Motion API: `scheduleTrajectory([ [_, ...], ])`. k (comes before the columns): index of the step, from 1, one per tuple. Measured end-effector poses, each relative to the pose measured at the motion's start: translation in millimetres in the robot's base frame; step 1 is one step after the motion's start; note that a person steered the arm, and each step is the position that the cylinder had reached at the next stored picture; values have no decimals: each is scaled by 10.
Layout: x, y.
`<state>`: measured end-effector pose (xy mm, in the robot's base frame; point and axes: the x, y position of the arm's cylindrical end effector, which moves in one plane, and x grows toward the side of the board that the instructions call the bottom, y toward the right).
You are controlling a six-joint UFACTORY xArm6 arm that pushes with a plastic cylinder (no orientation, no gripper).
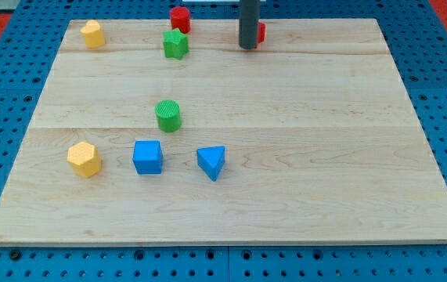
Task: Nudge the green star left a bit
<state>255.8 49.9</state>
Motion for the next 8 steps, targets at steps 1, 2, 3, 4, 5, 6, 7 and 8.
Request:
scheduleTrajectory([
  [1, 10, 138],
  [2, 1, 140],
  [3, -108, 94],
  [4, -182, 85],
  [5, -40, -252],
  [6, 0, -646],
  [7, 0, -764],
  [8, 0, -764],
])
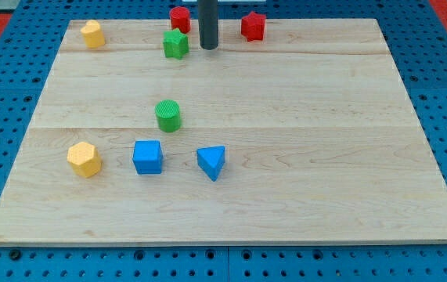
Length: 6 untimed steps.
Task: Nudge the green star left a bit
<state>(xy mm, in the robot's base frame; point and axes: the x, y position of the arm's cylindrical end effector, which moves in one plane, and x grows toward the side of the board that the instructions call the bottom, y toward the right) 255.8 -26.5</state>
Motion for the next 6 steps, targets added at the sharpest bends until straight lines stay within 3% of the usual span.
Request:
scheduleTrajectory([
  [6, -30, -288],
])
